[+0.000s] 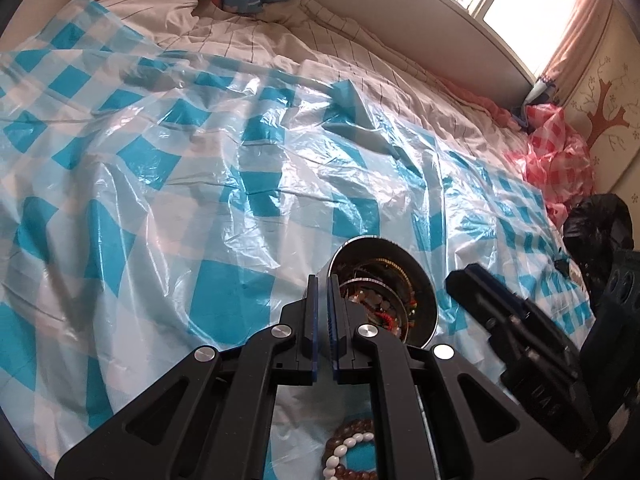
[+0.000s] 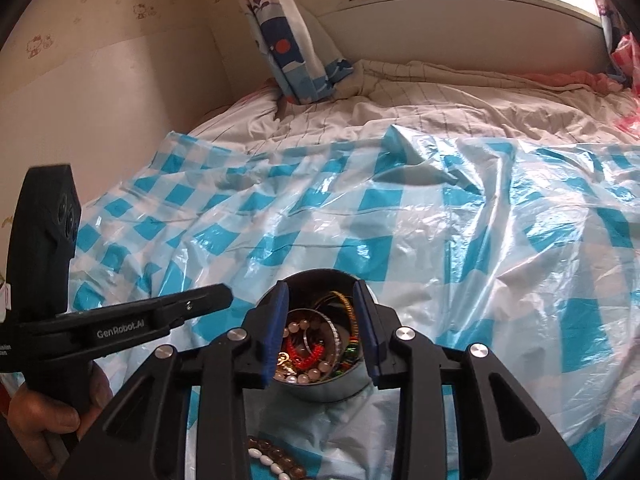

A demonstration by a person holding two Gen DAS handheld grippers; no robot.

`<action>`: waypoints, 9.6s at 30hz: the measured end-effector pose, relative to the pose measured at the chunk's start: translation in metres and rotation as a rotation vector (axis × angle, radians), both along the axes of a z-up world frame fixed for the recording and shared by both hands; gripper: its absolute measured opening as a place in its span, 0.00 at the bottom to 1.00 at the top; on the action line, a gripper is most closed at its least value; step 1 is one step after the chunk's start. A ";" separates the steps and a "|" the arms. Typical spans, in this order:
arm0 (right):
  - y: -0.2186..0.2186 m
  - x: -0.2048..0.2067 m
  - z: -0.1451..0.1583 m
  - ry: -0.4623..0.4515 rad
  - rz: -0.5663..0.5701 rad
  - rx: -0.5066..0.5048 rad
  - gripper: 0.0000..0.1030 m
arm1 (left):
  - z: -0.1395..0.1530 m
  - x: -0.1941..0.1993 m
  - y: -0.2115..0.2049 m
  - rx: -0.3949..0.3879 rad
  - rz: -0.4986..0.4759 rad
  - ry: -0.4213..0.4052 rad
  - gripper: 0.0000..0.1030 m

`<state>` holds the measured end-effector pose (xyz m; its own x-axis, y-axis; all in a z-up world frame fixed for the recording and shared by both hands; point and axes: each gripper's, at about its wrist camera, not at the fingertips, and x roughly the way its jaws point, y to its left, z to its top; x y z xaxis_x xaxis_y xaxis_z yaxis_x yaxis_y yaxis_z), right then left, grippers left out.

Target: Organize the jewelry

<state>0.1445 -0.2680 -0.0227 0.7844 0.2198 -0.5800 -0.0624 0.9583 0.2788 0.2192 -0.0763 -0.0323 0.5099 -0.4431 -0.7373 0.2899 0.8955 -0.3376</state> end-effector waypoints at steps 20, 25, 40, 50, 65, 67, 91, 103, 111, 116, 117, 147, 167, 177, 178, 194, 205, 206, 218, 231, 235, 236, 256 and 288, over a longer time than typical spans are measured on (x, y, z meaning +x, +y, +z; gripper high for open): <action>-0.022 -0.047 -0.008 0.134 -0.081 0.046 0.50 | -0.007 -0.067 -0.001 0.199 -0.194 0.015 0.43; -0.017 -0.064 -0.013 0.164 -0.067 0.043 0.50 | -0.005 -0.077 -0.001 0.224 -0.212 0.005 0.43; -0.001 -0.081 -0.034 0.260 -0.017 -0.018 0.50 | -0.026 -0.087 -0.005 0.268 -0.252 0.048 0.43; 0.011 -0.078 -0.046 0.301 0.005 -0.089 0.50 | -0.038 -0.096 -0.015 0.282 -0.311 0.055 0.29; 0.010 -0.075 -0.055 0.335 -0.008 -0.108 0.55 | -0.011 -0.091 0.024 0.243 -0.281 0.036 0.07; 0.013 -0.076 -0.051 0.310 0.004 -0.110 0.55 | -0.014 -0.087 0.030 0.250 -0.266 0.049 0.07; 0.000 -0.082 -0.031 0.225 0.078 0.146 0.12 | -0.003 -0.083 0.027 0.111 -0.272 0.061 0.07; -0.008 -0.100 0.014 -0.019 0.039 0.168 0.12 | 0.043 -0.093 0.013 -0.045 -0.261 -0.123 0.06; -0.018 -0.103 0.018 -0.053 0.012 0.195 0.12 | 0.015 -0.080 -0.004 0.064 -0.274 -0.002 0.07; -0.023 -0.102 0.017 -0.050 0.000 0.206 0.12 | -0.023 -0.068 -0.018 0.208 -0.238 0.050 0.40; -0.023 -0.102 0.017 -0.049 0.002 0.206 0.12 | -0.026 -0.066 -0.021 0.231 -0.224 0.028 0.55; -0.026 -0.075 0.031 -0.120 0.026 0.278 0.12 | 0.045 -0.045 -0.013 -0.173 -0.238 -0.047 0.06; -0.036 -0.015 0.025 -0.113 0.037 0.331 0.12 | -0.010 0.008 -0.025 -0.237 -0.075 0.126 0.06; -0.013 0.009 -0.007 0.021 0.073 0.245 0.12 | -0.013 0.014 -0.008 -0.140 0.047 0.110 0.07; -0.009 0.011 -0.010 0.037 0.078 0.224 0.12 | -0.013 0.015 -0.007 -0.143 0.052 0.110 0.07; 0.019 0.006 -0.014 0.081 0.111 0.013 0.28 | 0.003 0.003 -0.001 -0.079 0.090 0.037 0.35; 0.011 -0.049 0.010 0.063 -0.055 -0.136 0.51 | 0.030 -0.055 0.008 0.207 0.070 -0.130 0.58; 0.009 -0.056 0.010 0.066 -0.068 -0.144 0.52 | 0.033 -0.064 0.012 0.216 0.071 -0.146 0.59; -0.005 -0.151 0.025 0.037 -0.211 -0.232 0.56 | 0.049 -0.152 0.038 0.294 0.047 -0.228 0.74; 0.006 -0.194 0.033 -0.020 -0.212 -0.255 0.72 | 0.048 -0.187 0.049 0.275 0.051 -0.287 0.90; 0.010 -0.193 0.031 -0.020 -0.202 -0.270 0.78 | 0.050 -0.188 0.052 0.267 0.070 -0.301 0.93; 0.010 -0.192 0.031 -0.019 -0.201 -0.267 0.78 | 0.049 -0.188 0.052 0.269 0.069 -0.303 0.93; -0.001 -0.193 0.030 -0.010 -0.220 -0.227 0.89 | 0.039 -0.179 0.058 0.272 0.101 -0.249 0.93; 0.000 -0.192 0.027 -0.001 -0.216 -0.243 0.93 | 0.041 -0.184 0.049 0.311 0.079 -0.277 0.93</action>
